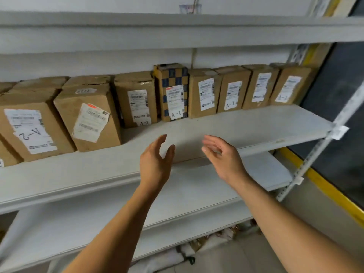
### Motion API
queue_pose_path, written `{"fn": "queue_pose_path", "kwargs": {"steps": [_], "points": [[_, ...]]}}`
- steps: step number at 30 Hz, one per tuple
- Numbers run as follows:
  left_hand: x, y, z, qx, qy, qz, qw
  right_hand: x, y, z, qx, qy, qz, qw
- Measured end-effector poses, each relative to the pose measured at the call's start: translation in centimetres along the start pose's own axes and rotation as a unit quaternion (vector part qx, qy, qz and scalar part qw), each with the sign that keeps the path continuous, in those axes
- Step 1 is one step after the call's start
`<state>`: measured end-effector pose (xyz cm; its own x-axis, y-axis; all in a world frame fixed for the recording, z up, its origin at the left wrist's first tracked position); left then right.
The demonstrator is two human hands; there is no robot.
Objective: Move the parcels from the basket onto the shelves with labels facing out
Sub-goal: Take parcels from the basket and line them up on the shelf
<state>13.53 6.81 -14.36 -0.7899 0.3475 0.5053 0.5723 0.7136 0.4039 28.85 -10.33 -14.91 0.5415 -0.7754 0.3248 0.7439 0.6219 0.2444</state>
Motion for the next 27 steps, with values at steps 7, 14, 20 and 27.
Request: {"fn": "queue_pose_path", "kwargs": {"steps": [7,14,20,27], "points": [[-14.8,-8.0,-11.3,-0.065,-0.012,0.160,0.985,17.3,-11.8,-8.3,-0.101,-0.023,-0.109,0.989],[-27.9,-20.6,-19.6,-0.119,0.013,0.301,0.946,29.2,-27.4,-17.3,-0.239,-0.036,-0.214,0.947],[-38.4,-31.7,-21.6,-0.147,0.069,0.450,0.878,33.1,-40.8,-25.4,-0.352,-0.027,-0.275,0.894],[-47.9,-44.0,-21.3,-0.191,0.112,0.629,0.745,34.4,-52.9,-31.2,-0.493,0.025,-0.340,0.801]]}}
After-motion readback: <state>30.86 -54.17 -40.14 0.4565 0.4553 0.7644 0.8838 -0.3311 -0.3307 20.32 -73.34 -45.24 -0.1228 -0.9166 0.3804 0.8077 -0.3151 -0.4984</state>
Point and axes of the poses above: each hand's wrist, its own y-axis towards the middle knuckle, its own x-axis out of the back of the hand, z = x × y, the point moved 7 cm from there along y, towards the middle knuckle, and after that the axes turned 1 degree about z, right-handed, at the moved point
